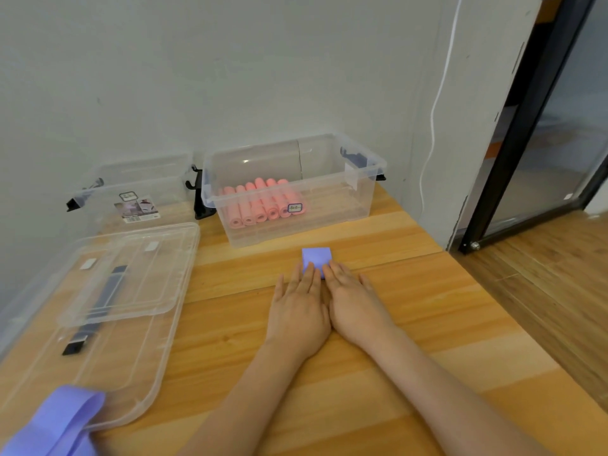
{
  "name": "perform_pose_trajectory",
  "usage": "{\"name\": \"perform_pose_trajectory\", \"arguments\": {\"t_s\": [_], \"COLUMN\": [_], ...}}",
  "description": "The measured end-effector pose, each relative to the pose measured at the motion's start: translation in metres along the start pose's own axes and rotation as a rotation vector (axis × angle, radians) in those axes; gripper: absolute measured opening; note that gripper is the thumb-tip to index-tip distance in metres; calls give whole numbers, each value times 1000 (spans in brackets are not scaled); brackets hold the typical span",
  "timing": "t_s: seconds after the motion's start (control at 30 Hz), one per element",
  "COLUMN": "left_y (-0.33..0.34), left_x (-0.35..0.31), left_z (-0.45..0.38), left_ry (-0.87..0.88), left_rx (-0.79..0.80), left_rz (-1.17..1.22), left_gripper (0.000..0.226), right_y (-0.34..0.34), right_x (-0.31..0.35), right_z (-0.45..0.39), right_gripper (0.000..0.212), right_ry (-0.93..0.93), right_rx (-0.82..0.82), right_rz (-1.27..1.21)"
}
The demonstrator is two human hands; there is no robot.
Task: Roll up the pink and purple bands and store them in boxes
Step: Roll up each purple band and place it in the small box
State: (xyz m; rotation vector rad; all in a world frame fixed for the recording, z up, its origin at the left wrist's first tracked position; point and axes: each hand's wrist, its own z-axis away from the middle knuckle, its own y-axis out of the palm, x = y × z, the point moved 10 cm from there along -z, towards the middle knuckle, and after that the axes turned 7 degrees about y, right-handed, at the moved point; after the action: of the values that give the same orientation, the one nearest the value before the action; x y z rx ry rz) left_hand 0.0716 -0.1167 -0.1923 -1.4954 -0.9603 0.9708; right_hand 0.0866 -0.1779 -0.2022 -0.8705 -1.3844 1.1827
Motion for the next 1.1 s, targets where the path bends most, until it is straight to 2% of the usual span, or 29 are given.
{"name": "perform_pose_trajectory", "arguments": {"t_s": [0.03,0.1,0.37,0.47,0.63,0.97,1.1], "left_y": [5,5,3,-2,4,8,10], "left_x": [3,7,16,9,15,27,32], "left_z": [-1,-6,-23,-15,-23,-53,-62], "left_ry": [-18,-38,-45,-1,-45,-90,-99], "left_rx": [62,86,55,7,67,97,76], "left_rz": [16,42,10,-40,32,78,143], "left_gripper": [69,61,61,83,60,60,59], "right_y": [0,0,-3,-3,-6,-4,-8], "right_x": [0,0,0,0,-1,-6,-7], "right_z": [-1,-1,-14,-15,-15,-44,-60], "right_gripper": [59,60,58,59,59,56,51], "right_ry": [-3,-9,6,4,-19,-27,-18], "right_rx": [-8,-30,-10,-10,-66,-9,-79], "right_rz": [-2,1,-11,-3,-5,-11,-71]}}
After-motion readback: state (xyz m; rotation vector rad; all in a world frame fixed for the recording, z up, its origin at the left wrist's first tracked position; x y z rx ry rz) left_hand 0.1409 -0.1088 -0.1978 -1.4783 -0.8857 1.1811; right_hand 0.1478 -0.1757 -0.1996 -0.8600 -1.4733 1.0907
